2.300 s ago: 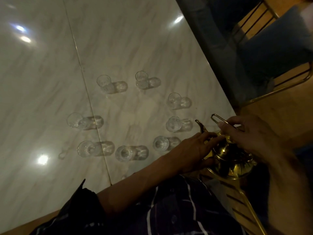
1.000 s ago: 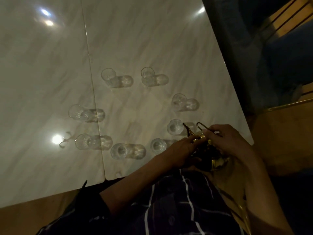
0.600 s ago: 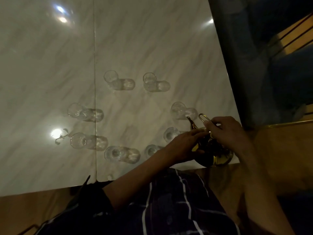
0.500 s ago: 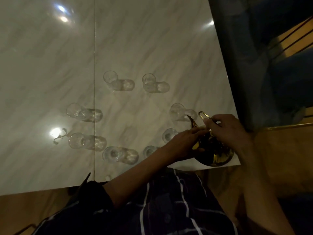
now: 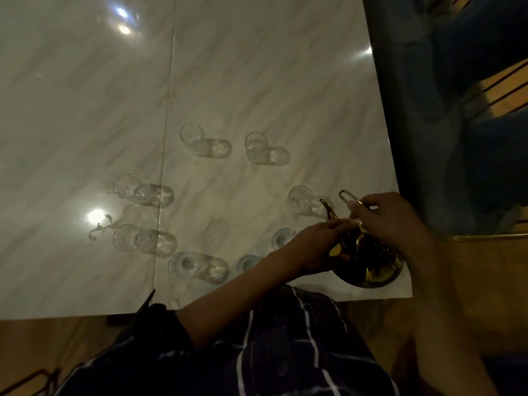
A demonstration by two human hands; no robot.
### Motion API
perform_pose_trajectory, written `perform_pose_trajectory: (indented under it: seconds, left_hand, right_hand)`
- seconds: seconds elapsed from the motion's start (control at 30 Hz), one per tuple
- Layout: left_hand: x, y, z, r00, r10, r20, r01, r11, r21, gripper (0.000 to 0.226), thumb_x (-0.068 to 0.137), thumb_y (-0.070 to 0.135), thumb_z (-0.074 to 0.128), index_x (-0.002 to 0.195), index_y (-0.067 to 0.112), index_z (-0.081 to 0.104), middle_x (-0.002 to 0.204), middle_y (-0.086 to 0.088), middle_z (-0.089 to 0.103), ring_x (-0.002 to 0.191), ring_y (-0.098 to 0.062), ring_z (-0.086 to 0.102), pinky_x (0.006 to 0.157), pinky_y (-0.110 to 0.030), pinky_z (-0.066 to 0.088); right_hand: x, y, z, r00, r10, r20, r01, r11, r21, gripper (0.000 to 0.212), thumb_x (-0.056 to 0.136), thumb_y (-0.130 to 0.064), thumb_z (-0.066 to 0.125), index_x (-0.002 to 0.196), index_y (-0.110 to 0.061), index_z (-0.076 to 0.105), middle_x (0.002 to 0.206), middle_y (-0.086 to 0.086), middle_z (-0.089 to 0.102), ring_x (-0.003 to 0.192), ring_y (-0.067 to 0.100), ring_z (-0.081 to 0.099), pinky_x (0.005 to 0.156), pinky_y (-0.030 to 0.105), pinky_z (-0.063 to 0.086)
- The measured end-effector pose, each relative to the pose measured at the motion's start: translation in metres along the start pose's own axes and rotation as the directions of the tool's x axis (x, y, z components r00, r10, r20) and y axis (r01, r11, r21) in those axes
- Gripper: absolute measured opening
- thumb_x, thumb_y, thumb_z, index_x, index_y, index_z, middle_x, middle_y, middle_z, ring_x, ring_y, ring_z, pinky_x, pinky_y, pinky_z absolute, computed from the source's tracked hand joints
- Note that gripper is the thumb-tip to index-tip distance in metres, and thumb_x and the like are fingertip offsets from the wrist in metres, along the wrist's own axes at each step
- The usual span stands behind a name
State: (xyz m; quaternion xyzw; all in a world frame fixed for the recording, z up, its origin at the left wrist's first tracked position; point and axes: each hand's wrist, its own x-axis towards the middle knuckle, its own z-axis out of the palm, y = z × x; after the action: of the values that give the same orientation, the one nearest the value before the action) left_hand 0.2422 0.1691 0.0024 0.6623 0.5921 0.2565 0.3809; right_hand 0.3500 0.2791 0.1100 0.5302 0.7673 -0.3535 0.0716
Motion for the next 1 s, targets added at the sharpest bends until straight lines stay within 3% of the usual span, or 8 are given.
perform_pose_trajectory:
  seconds: [0.13, 0.33, 0.57, 0.73, 1.0]
  left_hand:
    - [0.003, 0.004, 0.0, 1.0, -0.014, -0.011, 0.014, 1.0, -0.012, 0.071, 0.092, 0.024, 0.072, 0.154, 0.014, 0.039, 0.157, -0.009, 0.042, 0.132, -0.031, 0.054, 0.097, -0.043, 0.053]
    - [0.005, 0.008, 0.001, 1.0, 0.006, -0.028, -0.007, 0.999, -0.034, 0.071, 0.093, 0.026, 0.072, 0.154, 0.015, 0.038, 0.157, -0.009, 0.043, 0.132, -0.03, 0.054, 0.099, -0.045, 0.053]
    - [0.006, 0.018, -0.002, 0.996, 0.044, -0.083, -0.049, 0.997, -0.056, 0.069, 0.094, 0.026, 0.071, 0.153, 0.015, 0.04, 0.155, -0.009, 0.045, 0.133, -0.028, 0.054, 0.101, -0.043, 0.052]
    - [0.006, 0.022, -0.002, 0.989, 0.084, -0.118, -0.092, 0.994, -0.058, 0.068, 0.093, 0.028, 0.071, 0.153, 0.016, 0.04, 0.154, -0.011, 0.046, 0.129, -0.03, 0.057, 0.095, -0.049, 0.055]
    - [0.006, 0.026, -0.004, 0.985, 0.105, -0.135, -0.112, 0.993, -0.043, 0.067, 0.095, 0.032, 0.067, 0.154, 0.021, 0.037, 0.156, -0.006, 0.043, 0.127, -0.028, 0.057, 0.092, -0.048, 0.056]
  right_hand:
    - [0.002, 0.001, -0.006, 1.0, 0.002, 0.002, -0.002, 1.0, 0.007, 0.031, 0.092, -0.042, 0.056, 0.083, -0.019, 0.074, 0.082, -0.005, 0.066, 0.083, 0.015, 0.064, 0.082, 0.04, 0.054]
    - [0.003, 0.003, -0.013, 1.0, 0.005, 0.018, -0.005, 1.0, -0.024, 0.031, 0.092, -0.046, 0.054, 0.086, -0.021, 0.073, 0.097, -0.001, 0.066, 0.088, 0.013, 0.061, 0.082, 0.037, 0.051]
    - [-0.001, 0.005, -0.024, 1.0, -0.024, 0.014, 0.024, 0.999, -0.022, 0.03, 0.091, -0.048, 0.055, 0.083, -0.025, 0.072, 0.093, 0.0, 0.069, 0.088, 0.018, 0.065, 0.078, 0.036, 0.052]
    - [-0.005, 0.0, -0.033, 0.999, -0.043, 0.006, 0.044, 0.997, -0.071, 0.029, 0.091, -0.049, 0.054, 0.078, -0.028, 0.07, 0.088, -0.001, 0.066, 0.085, 0.016, 0.062, 0.067, 0.028, 0.044]
    - [-0.015, -0.007, -0.043, 0.998, -0.064, 0.007, 0.065, 0.993, -0.101, 0.028, 0.092, -0.05, 0.052, 0.08, -0.03, 0.069, 0.091, -0.002, 0.064, 0.084, 0.013, 0.059, 0.073, 0.033, 0.047]
